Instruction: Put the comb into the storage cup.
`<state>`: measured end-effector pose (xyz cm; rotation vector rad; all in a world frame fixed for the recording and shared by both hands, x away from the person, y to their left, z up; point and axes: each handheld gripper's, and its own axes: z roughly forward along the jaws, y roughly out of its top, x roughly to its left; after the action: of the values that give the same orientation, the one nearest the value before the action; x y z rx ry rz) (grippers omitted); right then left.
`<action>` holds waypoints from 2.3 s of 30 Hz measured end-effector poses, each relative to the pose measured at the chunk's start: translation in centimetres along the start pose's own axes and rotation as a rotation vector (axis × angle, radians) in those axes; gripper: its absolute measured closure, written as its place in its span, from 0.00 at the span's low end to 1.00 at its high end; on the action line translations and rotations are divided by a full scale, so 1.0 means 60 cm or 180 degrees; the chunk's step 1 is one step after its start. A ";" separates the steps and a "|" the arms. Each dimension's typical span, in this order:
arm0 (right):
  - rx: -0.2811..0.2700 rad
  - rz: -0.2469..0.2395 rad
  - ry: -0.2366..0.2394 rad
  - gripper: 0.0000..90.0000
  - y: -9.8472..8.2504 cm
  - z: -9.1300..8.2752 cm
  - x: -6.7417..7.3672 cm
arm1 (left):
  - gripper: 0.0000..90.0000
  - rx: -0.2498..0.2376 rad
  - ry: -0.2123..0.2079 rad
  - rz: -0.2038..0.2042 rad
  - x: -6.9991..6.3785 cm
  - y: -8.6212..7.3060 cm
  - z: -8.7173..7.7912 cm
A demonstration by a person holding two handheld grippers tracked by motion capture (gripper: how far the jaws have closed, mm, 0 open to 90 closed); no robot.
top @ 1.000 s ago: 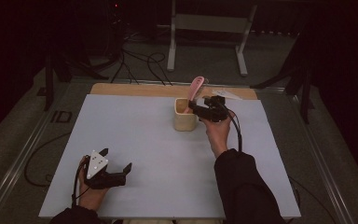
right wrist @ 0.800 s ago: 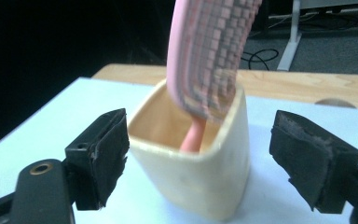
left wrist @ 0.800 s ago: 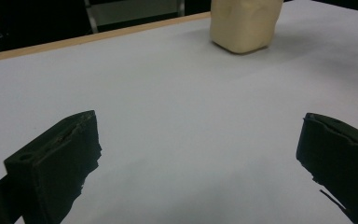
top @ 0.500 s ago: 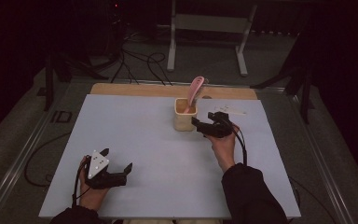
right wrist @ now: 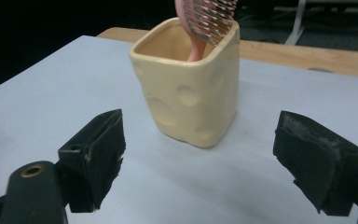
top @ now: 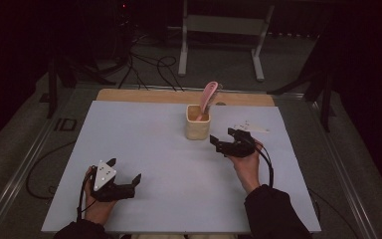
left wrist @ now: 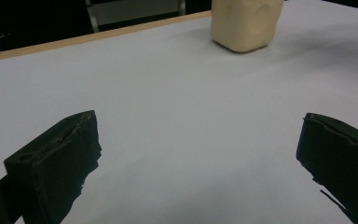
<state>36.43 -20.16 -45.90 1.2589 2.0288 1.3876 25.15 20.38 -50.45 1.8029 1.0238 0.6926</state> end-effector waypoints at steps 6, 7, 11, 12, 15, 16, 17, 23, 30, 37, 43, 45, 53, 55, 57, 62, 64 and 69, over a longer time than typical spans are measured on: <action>0.0034 -0.0098 0.0019 0.18 -0.019 -0.020 0.005 | 0.00 0.0001 -0.0001 -0.0001 -0.001 0.000 0.000; 0.0034 -0.0104 0.0030 0.18 -0.022 -0.023 0.005 | 0.00 0.0002 0.0000 0.0004 -0.001 0.000 0.000; 0.0013 -0.0124 0.0048 0.18 -0.032 -0.038 0.006 | 0.00 0.0001 0.0005 -0.0002 -0.001 0.000 0.001; 0.0030 -0.0141 0.0033 0.18 -0.040 -0.046 0.006 | 0.00 0.0005 0.0006 0.0002 -0.001 0.000 0.001; 0.0056 -0.0195 0.0020 0.17 -0.045 -0.055 0.009 | 0.00 0.0006 0.0007 0.0001 -0.001 0.000 0.001; 0.0046 -0.0284 0.0035 0.16 -0.047 -0.064 0.013 | 0.00 0.0019 0.0017 0.0017 -0.001 -0.001 0.001; 0.0010 -0.0339 0.0048 0.16 -0.049 -0.069 0.016 | 0.00 0.0019 0.0017 0.0017 -0.001 -0.001 0.001; -0.0001 -0.0375 0.0070 0.15 -0.071 -0.086 0.019 | 0.00 0.0014 0.0027 0.0019 -0.001 0.000 0.001; -0.0116 -0.0401 0.0003 0.14 -0.098 -0.116 0.009 | 0.00 -0.0023 0.0038 0.0000 0.001 0.000 -0.001; -0.0245 -0.0349 0.0011 0.14 -0.113 -0.137 -0.003 | 0.00 -0.0078 0.0043 -0.0018 0.003 0.002 -0.005; -0.0404 -0.0407 0.0001 0.14 -0.131 -0.163 -0.008 | 0.00 -0.0123 0.0052 -0.0054 0.008 0.003 -0.009; -0.0423 -0.0381 -0.0005 0.13 -0.135 -0.168 -0.009 | 0.00 -0.0134 0.0050 -0.0051 0.008 0.004 -0.009; -0.0436 -0.0394 -0.0093 0.11 -0.144 -0.179 -0.019 | 0.00 -0.0148 0.0045 -0.0061 0.010 0.004 -0.010; -0.0439 -0.0384 -0.0089 0.11 -0.145 -0.181 -0.021 | 0.00 -0.0157 0.0049 -0.0072 0.010 0.004 -0.010; -0.0440 -0.0403 -0.0105 0.11 -0.146 -0.181 -0.023 | 0.00 -0.0163 0.0054 -0.0067 0.010 0.004 -0.011; -0.0395 -0.0443 -0.0098 0.10 -0.147 -0.181 -0.021 | 0.00 -0.0153 0.0092 -0.0065 0.012 0.004 -0.011; -0.0363 -0.0454 -0.0107 0.10 -0.148 -0.179 -0.021 | 0.00 -0.0166 0.0111 -0.0090 0.014 0.003 -0.011; -0.0342 -0.0463 -0.0124 0.10 -0.147 -0.179 -0.019 | 0.00 -0.0181 0.0165 -0.0131 0.020 0.003 -0.015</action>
<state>25.32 -27.95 -49.15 1.0631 1.9503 1.3734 25.10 21.74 -49.89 1.7180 1.0622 0.7394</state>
